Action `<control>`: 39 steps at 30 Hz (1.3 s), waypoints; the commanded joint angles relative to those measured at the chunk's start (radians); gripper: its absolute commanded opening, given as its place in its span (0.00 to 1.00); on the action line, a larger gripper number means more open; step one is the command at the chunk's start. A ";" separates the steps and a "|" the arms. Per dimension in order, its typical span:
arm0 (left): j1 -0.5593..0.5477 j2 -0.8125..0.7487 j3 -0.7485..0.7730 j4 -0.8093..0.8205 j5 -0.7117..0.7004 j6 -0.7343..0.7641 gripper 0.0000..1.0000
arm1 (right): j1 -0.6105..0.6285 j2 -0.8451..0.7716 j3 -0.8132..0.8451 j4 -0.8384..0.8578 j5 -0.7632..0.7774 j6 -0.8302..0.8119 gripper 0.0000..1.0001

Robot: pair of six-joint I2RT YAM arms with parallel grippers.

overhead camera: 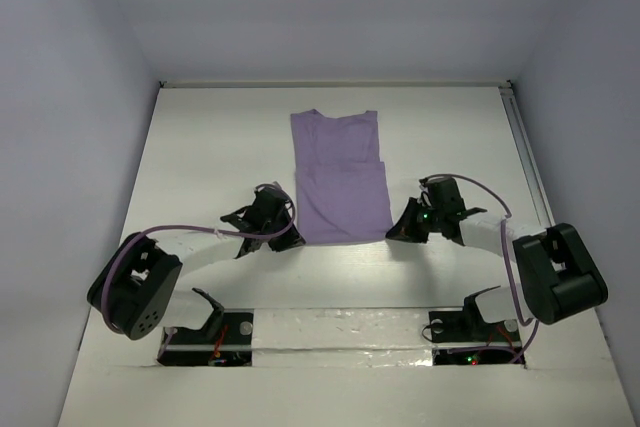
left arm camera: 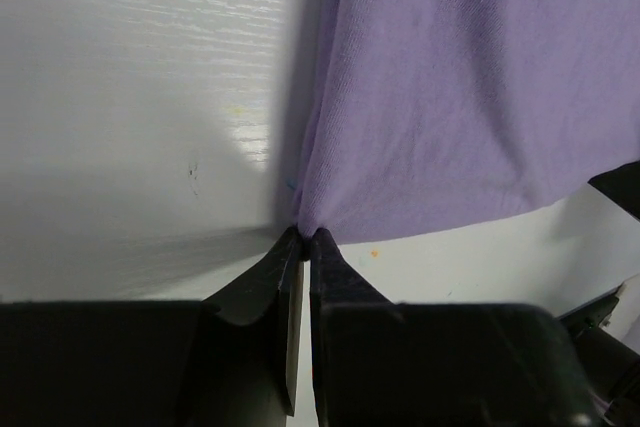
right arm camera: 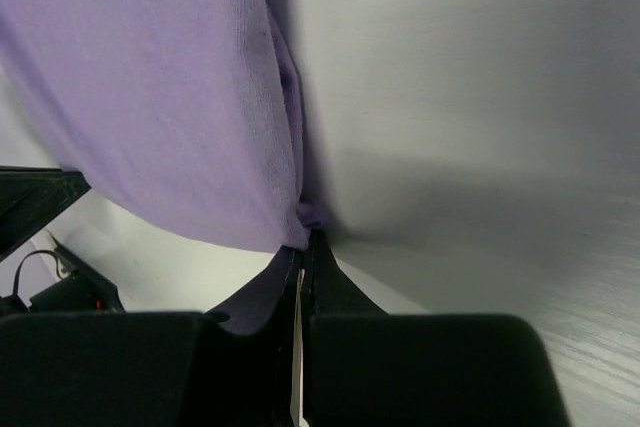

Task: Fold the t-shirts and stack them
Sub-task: Fold the tshirt

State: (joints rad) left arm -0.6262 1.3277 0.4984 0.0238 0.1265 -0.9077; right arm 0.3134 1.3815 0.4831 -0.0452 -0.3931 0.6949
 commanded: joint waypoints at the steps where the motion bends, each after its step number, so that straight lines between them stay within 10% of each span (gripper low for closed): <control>1: 0.006 0.013 0.028 -0.056 -0.056 0.041 0.00 | -0.005 -0.001 -0.015 -0.013 0.066 -0.037 0.00; 16: -0.018 -0.352 0.179 -0.565 -0.051 0.095 0.00 | 0.087 -0.506 0.122 -0.590 0.080 -0.034 0.00; 39: 0.263 0.811 1.468 -0.556 -0.062 0.475 0.00 | -0.183 0.585 1.108 -0.481 0.163 -0.230 0.00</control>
State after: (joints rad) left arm -0.3782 2.0933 1.8362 -0.4759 0.0792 -0.4824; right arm 0.1524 1.9564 1.5337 -0.4797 -0.2718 0.4976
